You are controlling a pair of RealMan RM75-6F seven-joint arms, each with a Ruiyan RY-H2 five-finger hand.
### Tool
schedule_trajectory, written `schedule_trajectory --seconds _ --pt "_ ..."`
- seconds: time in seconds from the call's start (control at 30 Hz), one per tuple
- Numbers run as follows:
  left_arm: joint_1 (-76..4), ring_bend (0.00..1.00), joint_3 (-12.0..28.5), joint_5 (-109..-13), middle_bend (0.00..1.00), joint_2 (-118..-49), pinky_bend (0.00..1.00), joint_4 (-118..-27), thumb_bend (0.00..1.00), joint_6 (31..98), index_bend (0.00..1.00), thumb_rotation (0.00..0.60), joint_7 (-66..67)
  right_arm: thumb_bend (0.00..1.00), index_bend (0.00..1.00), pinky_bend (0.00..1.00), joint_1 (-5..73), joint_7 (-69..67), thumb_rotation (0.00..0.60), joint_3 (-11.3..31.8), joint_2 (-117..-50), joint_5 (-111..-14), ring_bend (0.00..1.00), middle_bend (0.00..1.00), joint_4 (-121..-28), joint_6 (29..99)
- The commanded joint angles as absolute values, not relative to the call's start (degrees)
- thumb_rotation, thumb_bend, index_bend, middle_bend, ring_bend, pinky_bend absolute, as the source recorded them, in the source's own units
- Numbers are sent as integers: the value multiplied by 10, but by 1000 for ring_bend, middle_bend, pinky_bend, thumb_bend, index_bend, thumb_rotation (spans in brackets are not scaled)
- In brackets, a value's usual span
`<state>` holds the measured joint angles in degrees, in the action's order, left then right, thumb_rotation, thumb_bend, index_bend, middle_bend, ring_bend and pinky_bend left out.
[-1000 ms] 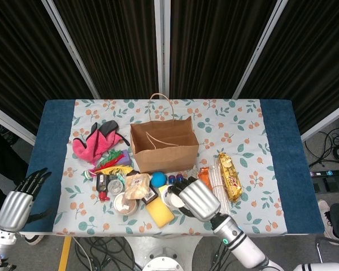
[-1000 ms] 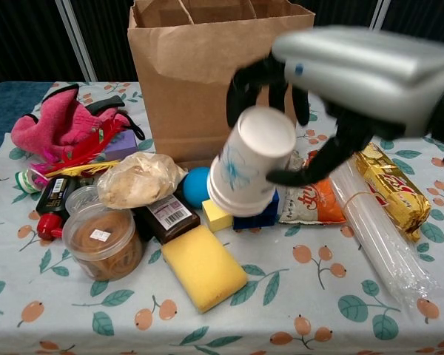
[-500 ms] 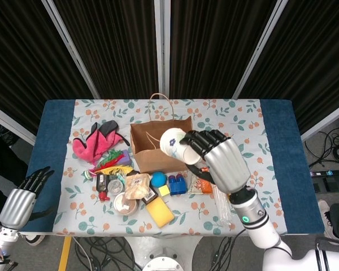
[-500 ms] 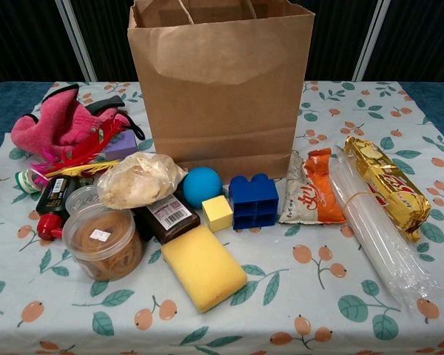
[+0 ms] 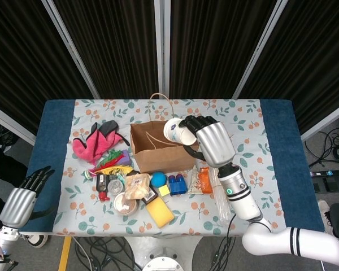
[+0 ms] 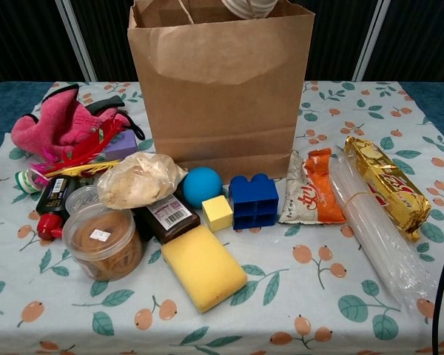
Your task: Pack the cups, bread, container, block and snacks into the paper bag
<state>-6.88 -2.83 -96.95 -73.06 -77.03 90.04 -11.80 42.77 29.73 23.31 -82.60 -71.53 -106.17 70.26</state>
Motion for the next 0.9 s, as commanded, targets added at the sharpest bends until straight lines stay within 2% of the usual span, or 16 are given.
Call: schedule_trajectory --seconds 0.03,0.17,0.27,0.53,0.7,0.9 --pt "-70 134 -28 -971 175 -732 245 -771 194 900 136 600 -118 3 285 196 434 299 600 223 -808 -692 169 291 -1080 677" --pt "-70 134 -30 -974 175 -734 245 -772 193 901 136 600 -117 0 106 8 435 290 600 225 -795 -690 7 114 -1091 676" --pt "-69 135 -30 -976 175 -734 245 -773 194 905 136 600 -117 0 25 0 433 279 600 229 -792 -711 0 51 -1093 697" --pt "-68 134 -31 -979 175 -731 244 -776 193 910 137 600 -116 0 14 0 424 250 600 224 -776 -800 0 76 -1141 742" --pt "-66 135 -35 -980 175 -734 245 -778 193 909 136 600 -113 0 14 0 422 273 600 170 -770 -899 0 97 -1194 734" --pt "-64 134 -40 -985 175 -737 245 -778 193 908 136 600 -108 0 29 0 444 336 600 105 -783 -943 0 105 -1213 649"
